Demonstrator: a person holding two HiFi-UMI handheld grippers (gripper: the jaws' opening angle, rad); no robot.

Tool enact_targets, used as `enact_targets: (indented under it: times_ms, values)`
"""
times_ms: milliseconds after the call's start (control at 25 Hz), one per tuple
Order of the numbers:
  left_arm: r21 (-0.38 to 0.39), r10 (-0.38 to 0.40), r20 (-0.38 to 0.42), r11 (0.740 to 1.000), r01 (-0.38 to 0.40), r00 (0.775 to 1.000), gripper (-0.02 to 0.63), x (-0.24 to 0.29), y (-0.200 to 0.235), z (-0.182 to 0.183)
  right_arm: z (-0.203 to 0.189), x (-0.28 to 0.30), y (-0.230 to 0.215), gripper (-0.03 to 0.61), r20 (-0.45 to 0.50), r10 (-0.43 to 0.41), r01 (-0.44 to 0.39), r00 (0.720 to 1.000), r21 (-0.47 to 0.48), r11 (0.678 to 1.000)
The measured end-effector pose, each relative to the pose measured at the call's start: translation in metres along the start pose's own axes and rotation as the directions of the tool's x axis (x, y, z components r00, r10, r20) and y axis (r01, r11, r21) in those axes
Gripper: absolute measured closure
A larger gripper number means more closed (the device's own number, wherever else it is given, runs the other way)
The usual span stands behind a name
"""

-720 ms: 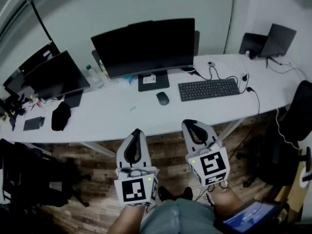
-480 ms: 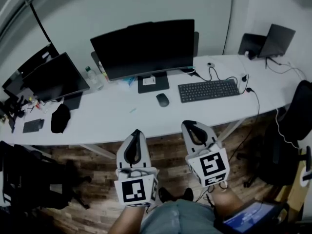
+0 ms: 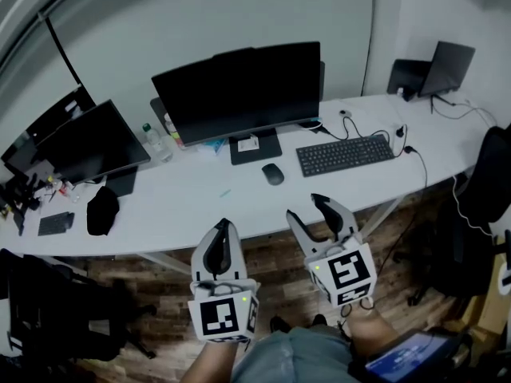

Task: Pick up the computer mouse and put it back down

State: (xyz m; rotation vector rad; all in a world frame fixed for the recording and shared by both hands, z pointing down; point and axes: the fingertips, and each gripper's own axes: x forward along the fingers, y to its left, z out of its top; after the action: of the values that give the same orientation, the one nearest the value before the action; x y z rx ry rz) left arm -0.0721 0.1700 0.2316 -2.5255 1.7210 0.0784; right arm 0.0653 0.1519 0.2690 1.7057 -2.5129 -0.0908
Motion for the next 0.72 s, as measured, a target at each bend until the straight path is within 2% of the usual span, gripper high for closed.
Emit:
enact_targets:
  times_ms: [280, 720]
  values:
    - [-0.026, -0.029, -0.017, 0.999, 0.029, 0.999, 0.609, 0.000, 0.023, -0.013, -0.012, 0.007, 0.019, 0.362, -0.035, -0.033, 0.032, 0.999, -0.014, 0.999]
    - [-0.023, -0.059, -0.054, 0.998, 0.058, 0.997, 0.609, 0.034, 0.032, -0.029, -0.028, 0.038, 0.006, 0.373, -0.065, -0.054, 0.055, 0.996, 0.018, 0.998]
